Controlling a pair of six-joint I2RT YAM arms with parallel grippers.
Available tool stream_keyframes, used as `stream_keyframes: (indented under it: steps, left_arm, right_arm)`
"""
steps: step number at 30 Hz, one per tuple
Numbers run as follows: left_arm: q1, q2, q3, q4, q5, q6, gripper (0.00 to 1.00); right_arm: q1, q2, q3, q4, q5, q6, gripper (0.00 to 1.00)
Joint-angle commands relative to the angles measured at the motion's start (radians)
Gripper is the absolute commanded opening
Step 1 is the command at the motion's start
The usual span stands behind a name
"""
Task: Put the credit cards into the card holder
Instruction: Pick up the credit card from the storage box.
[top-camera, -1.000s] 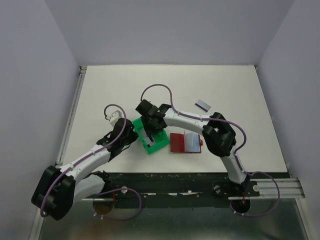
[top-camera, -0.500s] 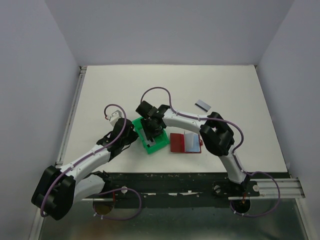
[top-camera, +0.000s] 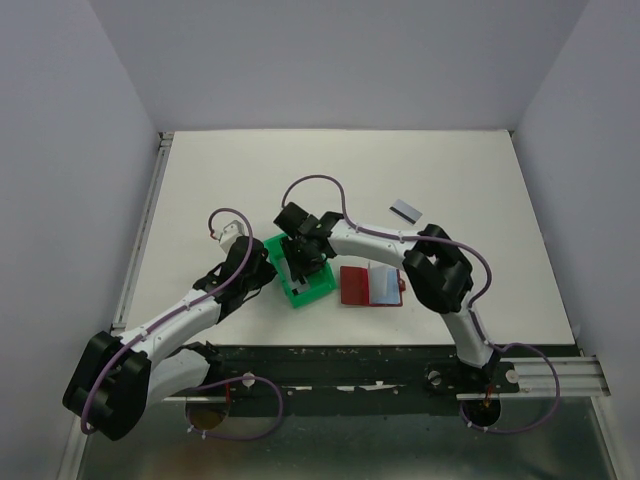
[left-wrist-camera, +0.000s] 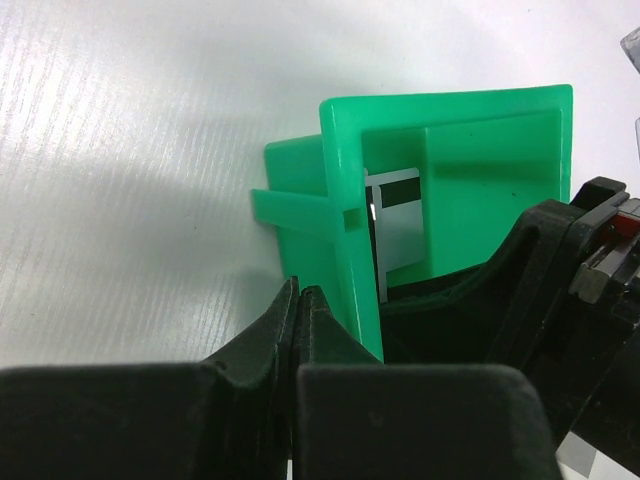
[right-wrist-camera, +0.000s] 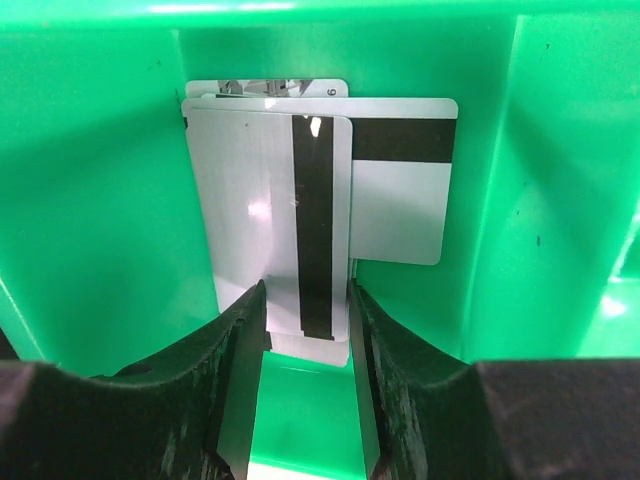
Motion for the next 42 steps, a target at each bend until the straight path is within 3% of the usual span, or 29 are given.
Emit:
stream_keyframes:
  steps: [1, 22, 34, 42]
  left_arm:
    - [0.001, 0.005, 0.015, 0.016, 0.024, 0.007, 0.04]
    - [0.001, 0.007, 0.015, 0.016, 0.027, 0.007, 0.04]
    - [0.001, 0.004, 0.021, 0.007, 0.024, 0.01, 0.03]
    - [0.001, 0.005, 0.024, 0.007, 0.024, 0.011, 0.03]
  right_arm:
    - [-0.001, -0.055, -0.041, 0.076, -0.045, 0.024, 0.47]
    - [-0.004, -0.116, -0.095, 0.154, -0.08, 0.041, 0.45]
    - [-0.004, -0.111, -0.099, 0.176, -0.117, 0.047, 0.2]
    - [-0.006, -0.105, -0.103, 0.202, -0.156, 0.044, 0.2]
